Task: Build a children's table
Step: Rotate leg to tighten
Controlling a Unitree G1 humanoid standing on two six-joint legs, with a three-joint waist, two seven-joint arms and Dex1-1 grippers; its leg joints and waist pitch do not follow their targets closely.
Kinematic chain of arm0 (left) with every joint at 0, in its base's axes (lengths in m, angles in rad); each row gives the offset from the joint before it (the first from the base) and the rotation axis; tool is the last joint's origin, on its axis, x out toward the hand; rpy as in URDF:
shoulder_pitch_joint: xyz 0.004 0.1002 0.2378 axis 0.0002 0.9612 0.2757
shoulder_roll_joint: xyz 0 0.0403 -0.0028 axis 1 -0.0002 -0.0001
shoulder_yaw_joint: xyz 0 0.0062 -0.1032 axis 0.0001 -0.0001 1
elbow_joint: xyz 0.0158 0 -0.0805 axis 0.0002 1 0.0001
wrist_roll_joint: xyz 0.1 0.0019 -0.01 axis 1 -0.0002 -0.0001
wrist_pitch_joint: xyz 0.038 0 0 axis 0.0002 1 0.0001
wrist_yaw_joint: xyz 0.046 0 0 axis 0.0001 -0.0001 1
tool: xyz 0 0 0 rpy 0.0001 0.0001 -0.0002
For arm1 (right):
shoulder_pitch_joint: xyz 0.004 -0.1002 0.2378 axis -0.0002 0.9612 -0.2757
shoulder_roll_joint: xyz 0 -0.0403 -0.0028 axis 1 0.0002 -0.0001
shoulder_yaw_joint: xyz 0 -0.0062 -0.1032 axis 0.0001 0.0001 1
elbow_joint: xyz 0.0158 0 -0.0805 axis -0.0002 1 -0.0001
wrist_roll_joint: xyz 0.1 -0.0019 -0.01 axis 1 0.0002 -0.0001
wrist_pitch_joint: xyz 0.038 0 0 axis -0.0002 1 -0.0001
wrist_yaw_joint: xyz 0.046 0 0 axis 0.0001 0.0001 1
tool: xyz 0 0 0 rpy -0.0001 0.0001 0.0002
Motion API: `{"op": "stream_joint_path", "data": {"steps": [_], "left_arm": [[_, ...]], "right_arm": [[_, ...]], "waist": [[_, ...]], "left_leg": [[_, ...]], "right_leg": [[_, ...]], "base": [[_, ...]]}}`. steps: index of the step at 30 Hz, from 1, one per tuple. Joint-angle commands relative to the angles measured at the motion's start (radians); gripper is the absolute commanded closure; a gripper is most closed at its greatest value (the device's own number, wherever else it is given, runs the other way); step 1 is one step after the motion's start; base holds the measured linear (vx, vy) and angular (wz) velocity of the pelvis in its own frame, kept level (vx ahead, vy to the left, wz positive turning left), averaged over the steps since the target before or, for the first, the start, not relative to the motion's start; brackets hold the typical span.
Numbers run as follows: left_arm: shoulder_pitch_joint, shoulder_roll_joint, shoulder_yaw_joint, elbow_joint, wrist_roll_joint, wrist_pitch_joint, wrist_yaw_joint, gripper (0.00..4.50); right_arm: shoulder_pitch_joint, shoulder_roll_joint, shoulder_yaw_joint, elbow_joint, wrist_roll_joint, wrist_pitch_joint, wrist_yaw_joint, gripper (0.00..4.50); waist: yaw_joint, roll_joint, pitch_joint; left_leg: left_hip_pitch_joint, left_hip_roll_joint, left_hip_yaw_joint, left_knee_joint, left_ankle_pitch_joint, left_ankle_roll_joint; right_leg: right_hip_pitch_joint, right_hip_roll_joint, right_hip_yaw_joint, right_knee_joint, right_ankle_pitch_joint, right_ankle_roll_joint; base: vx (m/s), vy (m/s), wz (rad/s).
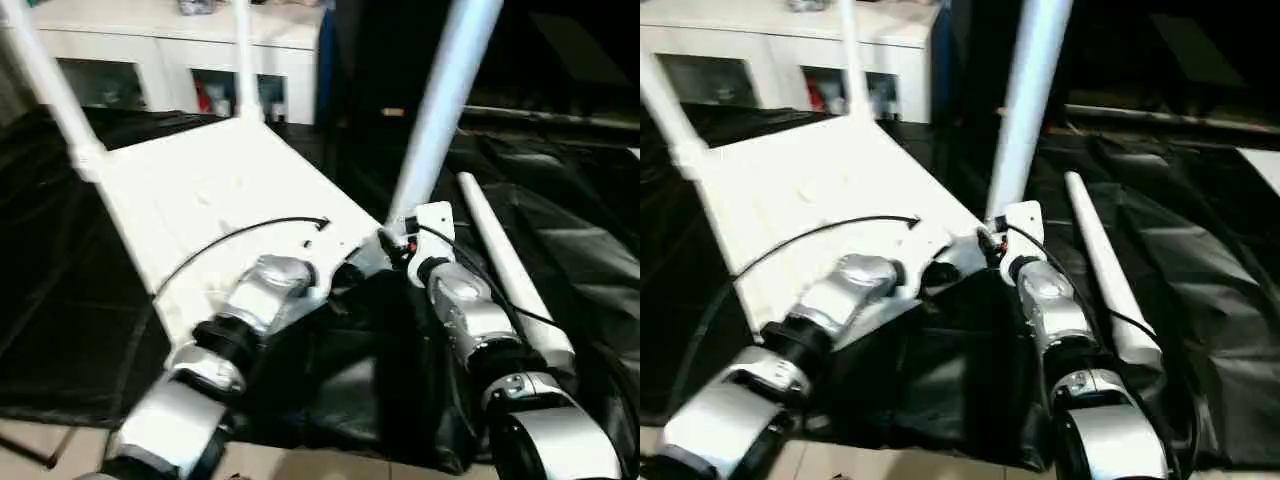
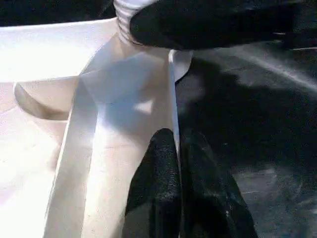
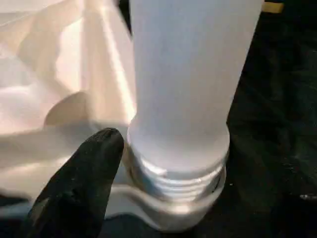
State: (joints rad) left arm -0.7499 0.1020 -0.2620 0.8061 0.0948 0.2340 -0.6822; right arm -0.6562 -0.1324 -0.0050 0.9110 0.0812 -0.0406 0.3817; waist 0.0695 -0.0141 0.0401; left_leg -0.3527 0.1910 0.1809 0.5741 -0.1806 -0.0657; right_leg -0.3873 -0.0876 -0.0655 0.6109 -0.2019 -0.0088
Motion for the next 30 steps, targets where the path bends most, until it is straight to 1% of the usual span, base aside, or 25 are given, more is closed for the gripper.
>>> {"op": "stream_joint_path", "data": {"steps": [1, 2, 3, 4, 5, 6, 7, 8, 9, 11, 12, 13, 14, 15, 17, 18, 19, 20, 21, 24, 26, 29, 30], "left_arm": [[0.025, 0.032, -0.004, -0.032, -0.001, -0.054, -0.06, 4.5], [0.035, 0.06, -0.011, -0.045, -0.004, -0.074, -0.111, 4.5], [0.035, 0.06, -0.011, -0.045, -0.004, -0.074, -0.111, 4.5], [0.04, 0.073, -0.014, -0.049, -0.005, -0.085, -0.135, 4.5], [0.048, 0.104, -0.017, -0.058, -0.015, -0.088, -0.188, 4.5], [0.05, 0.108, -0.018, -0.06, -0.016, -0.094, -0.197, 4.5], [0.054, 0.119, -0.021, -0.066, -0.022, -0.109, -0.222, 4.5], [0.061, 0.135, -0.025, -0.079, -0.035, -0.124, -0.265, 4.5], [0.069, 0.149, -0.026, -0.099, -0.052, -0.115, -0.31, 4.5], [0.091, 0.187, -0.043, -0.152, -0.078, -0.117, -0.424, 4.5], [0.091, 0.187, -0.043, -0.152, -0.078, -0.117, -0.424, 4.5], [0.102, 0.206, -0.049, -0.179, -0.092, -0.119, -0.479, 4.5], [0.116, 0.226, -0.05, -0.221, -0.121, -0.101, -0.552, 4.5], [0.118, 0.229, -0.05, -0.229, -0.127, -0.097, -0.564, 4.5], [0.12, 0.233, -0.05, -0.234, -0.133, -0.098, -0.578, 4.5], [0.12, 0.234, -0.05, -0.231, -0.132, -0.103, -0.58, 4.5], [0.119, 0.233, -0.048, -0.224, -0.128, -0.108, -0.575, 4.5], [0.118, 0.232, -0.047, -0.218, -0.125, -0.113, -0.572, 4.5], [0.117, 0.229, -0.045, -0.211, -0.123, -0.114, -0.567, 4.5], [0.117, 0.227, -0.041, -0.206, -0.124, -0.114, -0.563, 4.5], [0.123, 0.231, -0.041, -0.217, -0.126, -0.108, -0.569, 4.5], [0.126, 0.234, -0.041, -0.222, -0.127, -0.103, -0.573, 4.5], [0.126, 0.235, -0.04, -0.223, -0.127, -0.104, -0.574, 4.5]], "right_arm": [[0.017, -0.034, 0.035, -0.052, 0.015, 0.032, 0.12, 0.58], [0.037, -0.077, 0.051, -0.097, 0.018, 0.04, 0.209, 0.58], [0.037, -0.077, 0.051, -0.097, 0.018, 0.04, 0.209, 0.58], [0.047, -0.096, 0.058, -0.118, 0.017, 0.042, 0.25, 0.58], [0.077, -0.144, 0.075, -0.176, 0.028, 0.059, 0.358, 0.58], [0.08, -0.149, 0.078, -0.181, 0.028, 0.059, 0.368, 0.58], [0.089, -0.163, 0.084, -0.196, 0.028, 0.059, 0.397, 0.58], [0.1, -0.184, 0.093, -0.212, 0.026, 0.056, 0.44, 0.58], [0.108, -0.2, 0.102, -0.225, 0.027, 0.057, 0.475, 0.58], [0.121, -0.228, 0.118, -0.251, 0.036, 0.065, 0.537, 0.58], [0.121, -0.228, 0.118, -0.251, 0.036, 0.065, 0.537, 0.58], [0.128, -0.239, 0.125, -0.268, 0.037, 0.067, 0.561, 0.58], [0.134, -0.25, 0.132, -0.293, 0.043, 0.071, 0.599, 0.58], [0.135, -0.251, 0.133, -0.297, 0.046, 0.071, 0.613, 0.58], [0.137, -0.251, 0.133, -0.308, 0.058, 0.069, 0.645, 0.58], [0.137, -0.249, 0.132, -0.311, 0.063, 0.067, 0.655, 0.75], [0.137, -0.249, 0.135, -0.312, 0.061, 0.064, 0.666, 0.75], [0.136, -0.249, 0.137, -0.31, 0.059, 0.061, 0.671, 0.85], [0.134, -0.247, 0.139, -0.307, 0.056, 0.059, 0.673, 0.85], [0.131, -0.242, 0.14, -0.302, 0.065, 0.049, 0.687, 1.11], [0.131, -0.241, 0.142, -0.302, 0.07, 0.047, 0.704, 1.3], [0.132, -0.239, 0.138, -0.299, 0.069, 0.045, 0.715, 1.55], [0.132, -0.238, 0.138, -0.297, 0.069, 0.045, 0.717, 1.63]], "waist": [[0.005, -0.01, -0.054], [0.007, -0.002, -0.056], [0.007, -0.005, -0.056], [0.008, -0.003, -0.06], [0.009, -0.004, -0.063], [0.013, -0.005, -0.064], [0.014, -0.004, -0.065], [0.014, -0.005, -0.062], [0.016, -0.004, -0.06], [0.018, -0.004, -0.057], [0.02, -0.002, -0.057], [0.022, 0.0, -0.056], [0.023, 0.0, -0.056], [0.024, 0.0, -0.056], [0.024, 0.001, -0.057], [0.026, 0.001, -0.057], [0.028, 0.001, -0.057], [0.029, -0.001, -0.057], [0.031, -0.001, -0.057], [0.033, -0.002, -0.058], [0.034, -0.006, -0.059], [0.036, -0.006, -0.059], [0.037, -0.008, -0.059]], "left_leg": [[-0.007, 0.034, -0.012, -0.065, -0.21, 0.053], [-0.005, 0.036, -0.011, -0.062, -0.184, 0.065], [-0.006, 0.034, -0.01, -0.06, -0.173, 0.075], [-0.008, 0.035, -0.01, -0.057, -0.137, 0.086], [-0.01, 0.033, -0.008, -0.052, -0.113, 0.101], [-0.01, 0.033, -0.008, -0.049, -0.102, 0.112], [-0.01, 0.035, -0.008, -0.048, -0.088, 0.12], [-0.013, 0.034, -0.007, -0.047, -0.085, 0.133], [-0.011, 0.036, -0.006, -0.049, -0.104, 0.13], [-0.009, 0.041, -0.005, -0.053, -0.137, 0.111], [-0.008, 0.043, -0.006, -0.054, -0.143, 0.106], [-0.006, 0.044, -0.005, -0.055, -0.152, 0.096], [-0.007, 0.046, -0.004, -0.055, -0.157, 0.091], [-0.007, 0.045, -0.004, -0.055, -0.155, 0.088], [-0.004, 0.046, -0.003, -0.055, -0.152, 0.087], [-0.003, 0.045, -0.002, -0.054, -0.148, 0.086], [-0.005, 0.045, -0.003, -0.054, -0.14, 0.084], [-0.005, 0.044, -0.003, -0.053, -0.138, 0.084], [-0.005, 0.044, -0.003, -0.053, -0.136, 0.084], [-0.007, 0.042, -0.003, -0.052, -0.132, 0.082], [-0.008, 0.042, -0.003, -0.051, -0.116, 0.089], [-0.008, 0.042, -0.003, -0.05, -0.109, 0.093], [-0.008, 0.041, -0.003, -0.049, -0.106, 0.094]], "right_leg": [[0.046, -0.06, 0.043, -0.081, -0.18, -0.196], [0.045, -0.059, 0.044, -0.076, -0.125, -0.213], [0.046, -0.057, 0.043, -0.075, -0.1, -0.217], [0.049, -0.058, 0.043, -0.065, -0.038, -0.235], [0.05, -0.055, 0.041, -0.06, 0.012, -0.25], [0.051, -0.054, 0.041, -0.058, 0.042, -0.253], [0.05, -0.056, 0.043, -0.053, 0.072, -0.261], [0.048, -0.053, 0.04, -0.053, 0.086, -0.271], [0.047, -0.056, 0.039, -0.056, 0.059, -0.275], [0.046, -0.058, 0.039, -0.059, -0.008, -0.278], [0.045, -0.058, 0.039, -0.059, -0.021, -0.277], [0.042, -0.056, 0.04, -0.06, -0.038, -0.275], [0.043, -0.057, 0.041, -0.058, -0.036, -0.275], [0.043, -0.057, 0.041, -0.057, -0.032, -0.274], [0.039, -0.055, 0.041, -0.056, -0.014, -0.281], [0.038, -0.054, 0.041, -0.055, -0.004, -0.286], [0.04, -0.056, 0.041, -0.053, 0.004, -0.287], [0.04, -0.056, 0.041, -0.053, 0.006, -0.285], [0.04, -0.057, 0.041, -0.053, 0.007, -0.284], [0.043, -0.058, 0.042, -0.053, 0.003, -0.278], [0.043, -0.058, 0.041, -0.051, 0.012, -0.275], [0.043, -0.058, 0.041, -0.05, 0.01, -0.273], [0.043, -0.058, 0.041, -0.05, 0.014, -0.273]], "base": [[0.0, 0.0, 0.0], [0.0, 0.0, 0.0], [0.0, 0.0, 0.0], [0.0, 0.0, 0.0], [0.0, 0.0, 0.0], [0.0, 0.0, 0.0], [0.0, 0.0, 0.0], [0.0, 0.0, 0.0], [0.0, 0.0, 0.0], [0.0, 0.0, 0.0], [0.0, 0.0, 0.0], [0.0, 0.0, 0.0], [0.0, 0.0, 0.0], [0.0, 0.0, 0.0], [0.0, 0.0, 0.0], [0.0, 0.0, 0.0], [0.0, 0.0, 0.0], [0.0, 0.0, 0.0], [0.0, 0.0, 0.0], [0.0, 0.0, 0.0], [0.0, 0.0, 0.0], [0.0, 0.0, 0.0], [0.0, 0.0, 0.0]]}}
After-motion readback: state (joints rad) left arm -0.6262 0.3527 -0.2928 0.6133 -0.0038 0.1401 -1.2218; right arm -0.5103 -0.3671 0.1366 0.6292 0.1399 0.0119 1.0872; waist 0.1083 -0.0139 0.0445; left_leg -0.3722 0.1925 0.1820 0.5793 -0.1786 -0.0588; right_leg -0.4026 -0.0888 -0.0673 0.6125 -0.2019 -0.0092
